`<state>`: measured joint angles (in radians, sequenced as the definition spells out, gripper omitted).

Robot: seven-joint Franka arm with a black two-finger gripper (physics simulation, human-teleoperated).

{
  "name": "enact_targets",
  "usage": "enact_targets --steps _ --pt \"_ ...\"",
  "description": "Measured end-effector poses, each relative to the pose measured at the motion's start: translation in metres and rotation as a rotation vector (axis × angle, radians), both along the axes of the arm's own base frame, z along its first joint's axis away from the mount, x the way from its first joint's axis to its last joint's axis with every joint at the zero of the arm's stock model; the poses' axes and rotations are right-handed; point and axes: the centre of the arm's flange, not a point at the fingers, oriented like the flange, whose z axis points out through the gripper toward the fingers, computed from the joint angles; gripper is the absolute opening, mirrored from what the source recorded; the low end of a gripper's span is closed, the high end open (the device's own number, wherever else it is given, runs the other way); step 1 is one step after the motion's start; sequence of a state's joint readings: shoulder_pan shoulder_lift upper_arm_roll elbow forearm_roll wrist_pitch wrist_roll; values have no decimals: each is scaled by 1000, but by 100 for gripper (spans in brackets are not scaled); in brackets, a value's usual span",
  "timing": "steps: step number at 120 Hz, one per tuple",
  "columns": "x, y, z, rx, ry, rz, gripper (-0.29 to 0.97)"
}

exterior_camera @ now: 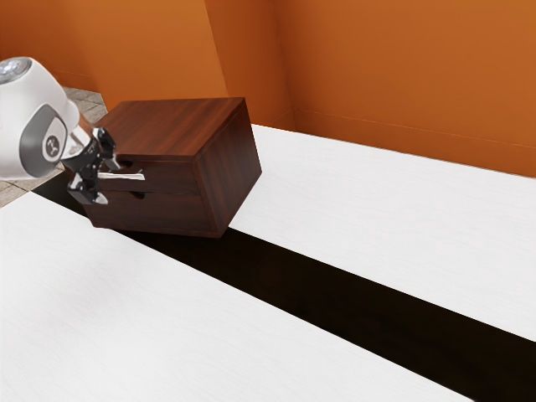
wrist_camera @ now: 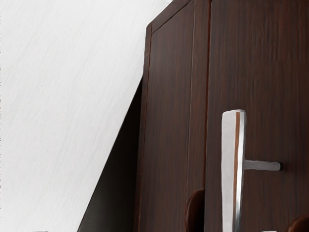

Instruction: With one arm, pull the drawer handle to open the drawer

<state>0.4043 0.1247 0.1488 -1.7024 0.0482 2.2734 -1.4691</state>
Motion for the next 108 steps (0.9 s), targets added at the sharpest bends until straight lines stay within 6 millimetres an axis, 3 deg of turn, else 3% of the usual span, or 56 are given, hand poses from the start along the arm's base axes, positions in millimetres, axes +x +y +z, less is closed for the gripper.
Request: enact_targets --steps 40,70,108 --pt "-1 5 0 18 9 -23 55" --pt "11 9 -15 19 24 -41 54" --pt "7 5 -21 -10 67 -49 39"
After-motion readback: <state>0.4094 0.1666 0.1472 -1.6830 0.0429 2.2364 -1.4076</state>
